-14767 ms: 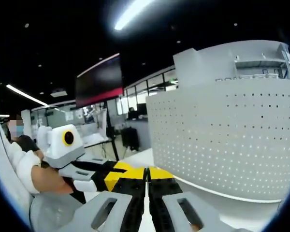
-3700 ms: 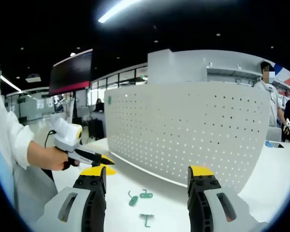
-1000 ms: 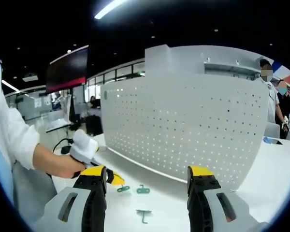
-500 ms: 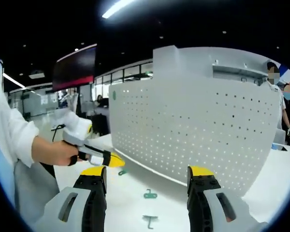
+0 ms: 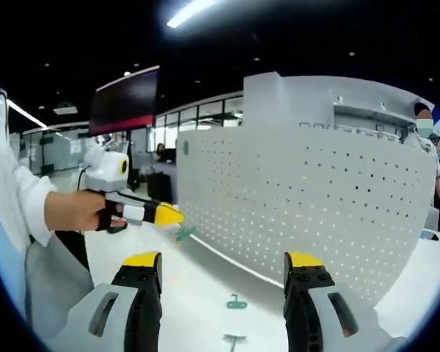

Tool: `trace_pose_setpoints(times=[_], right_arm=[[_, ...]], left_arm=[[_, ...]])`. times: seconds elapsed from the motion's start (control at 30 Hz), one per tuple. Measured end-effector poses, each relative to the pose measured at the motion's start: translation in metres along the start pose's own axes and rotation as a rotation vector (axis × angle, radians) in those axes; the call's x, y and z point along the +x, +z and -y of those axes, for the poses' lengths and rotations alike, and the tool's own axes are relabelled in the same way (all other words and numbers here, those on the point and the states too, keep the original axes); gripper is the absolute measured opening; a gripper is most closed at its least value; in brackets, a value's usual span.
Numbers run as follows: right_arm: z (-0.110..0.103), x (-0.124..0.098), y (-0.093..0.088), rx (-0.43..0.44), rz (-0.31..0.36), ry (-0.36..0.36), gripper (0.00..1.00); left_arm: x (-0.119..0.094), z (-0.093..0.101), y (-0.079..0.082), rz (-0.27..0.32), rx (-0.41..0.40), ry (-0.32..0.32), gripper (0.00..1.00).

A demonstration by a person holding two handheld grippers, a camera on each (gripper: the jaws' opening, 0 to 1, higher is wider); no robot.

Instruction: Insert the hook assembly into the mounting plate slot until the hook locks in place.

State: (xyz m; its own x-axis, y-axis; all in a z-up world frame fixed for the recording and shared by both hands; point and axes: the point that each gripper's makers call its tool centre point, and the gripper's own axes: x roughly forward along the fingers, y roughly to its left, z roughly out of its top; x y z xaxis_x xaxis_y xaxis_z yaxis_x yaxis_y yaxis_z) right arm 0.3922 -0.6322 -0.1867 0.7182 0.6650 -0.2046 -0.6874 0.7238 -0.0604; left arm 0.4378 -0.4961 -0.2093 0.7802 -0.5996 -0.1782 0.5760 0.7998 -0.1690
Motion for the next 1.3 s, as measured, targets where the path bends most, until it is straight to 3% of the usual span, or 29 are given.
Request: trace_pose_setpoints(times=[0.27,0.5,1.0,1.3], right_arm=[[-0.012,0.003,0.005,-0.022,-0.002,0.038,0.66],[-0.027,0.002,0.011,-0.045,0.003,0.09,0.64],[-0.07,0.0,0.023,-0.115,0.041,0.251,0.6],[-0.096,-0.009,0.041,-0.123,0.113,0.37,0.53]], left_arm=[[-0.02,0.013,0.024,0.072,0.04,-0.102,0.02],[-0.036,0.041,0.045,0.157,0.043,-0.275,0.02],[-0.064,0.096,0.054,0.222,0.105,-0.561,0.02],[-0.079,0.122,0.063,0.266,0.068,-0.685,0.02]])
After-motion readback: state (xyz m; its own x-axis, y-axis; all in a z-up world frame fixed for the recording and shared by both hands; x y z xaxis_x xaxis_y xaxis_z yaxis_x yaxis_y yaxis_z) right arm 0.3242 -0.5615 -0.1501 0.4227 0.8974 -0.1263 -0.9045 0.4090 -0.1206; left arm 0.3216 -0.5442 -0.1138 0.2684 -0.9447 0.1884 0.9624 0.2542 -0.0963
